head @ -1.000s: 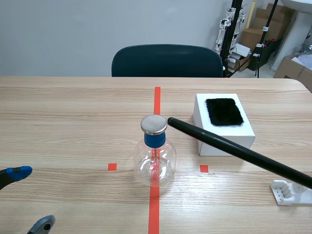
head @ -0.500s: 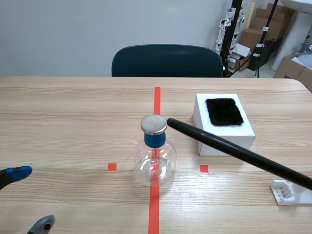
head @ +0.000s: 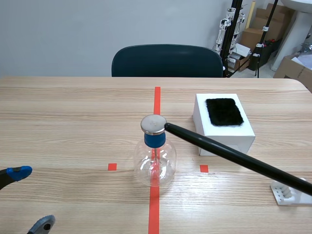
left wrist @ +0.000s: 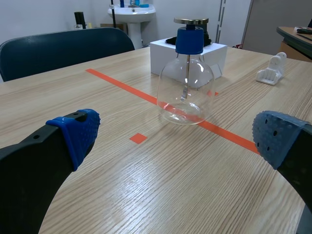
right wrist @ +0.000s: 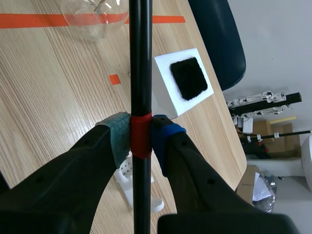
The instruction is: Do the electroscope experiment. hold the rod still at the electroscope
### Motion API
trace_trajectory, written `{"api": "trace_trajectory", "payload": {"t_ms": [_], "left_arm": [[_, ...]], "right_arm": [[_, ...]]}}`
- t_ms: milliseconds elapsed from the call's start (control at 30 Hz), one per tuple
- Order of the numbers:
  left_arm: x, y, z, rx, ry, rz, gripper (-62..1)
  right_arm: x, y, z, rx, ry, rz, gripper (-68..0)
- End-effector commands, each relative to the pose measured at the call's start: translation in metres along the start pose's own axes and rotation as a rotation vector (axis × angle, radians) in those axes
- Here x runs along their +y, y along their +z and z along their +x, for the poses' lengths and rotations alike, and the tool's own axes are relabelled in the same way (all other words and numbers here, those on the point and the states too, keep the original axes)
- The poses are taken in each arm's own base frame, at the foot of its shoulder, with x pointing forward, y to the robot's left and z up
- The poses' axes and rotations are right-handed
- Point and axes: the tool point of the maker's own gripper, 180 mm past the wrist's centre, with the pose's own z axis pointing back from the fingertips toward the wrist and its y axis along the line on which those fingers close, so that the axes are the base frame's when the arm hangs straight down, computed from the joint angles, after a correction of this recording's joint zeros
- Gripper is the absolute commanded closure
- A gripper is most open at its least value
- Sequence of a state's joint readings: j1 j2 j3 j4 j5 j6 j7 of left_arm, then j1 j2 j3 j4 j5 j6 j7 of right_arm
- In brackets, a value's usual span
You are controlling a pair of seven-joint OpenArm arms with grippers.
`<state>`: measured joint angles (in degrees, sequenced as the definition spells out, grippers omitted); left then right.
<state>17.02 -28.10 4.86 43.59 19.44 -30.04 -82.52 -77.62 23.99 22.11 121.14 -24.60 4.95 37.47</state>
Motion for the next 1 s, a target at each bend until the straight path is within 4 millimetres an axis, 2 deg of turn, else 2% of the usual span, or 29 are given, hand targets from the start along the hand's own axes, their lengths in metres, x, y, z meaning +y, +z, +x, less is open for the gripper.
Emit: {"api": "trace_trajectory", "payload": {"t_ms": [0,967], "left_arm": [[0.0041,0.0013,0.0055,-0.017,-0.008,0.007,-62.3],[0.0041,0.0013,0.0055,-0.017,-0.008,0.007,-62.3]], "right_arm": [[-0.0021,0.0013,0.0043,-0.015,-0.002,-0.009,-3.9],[-0.0022,0.0013,0.0020,-0.003,-0.001,-0.009,-3.9]]}}
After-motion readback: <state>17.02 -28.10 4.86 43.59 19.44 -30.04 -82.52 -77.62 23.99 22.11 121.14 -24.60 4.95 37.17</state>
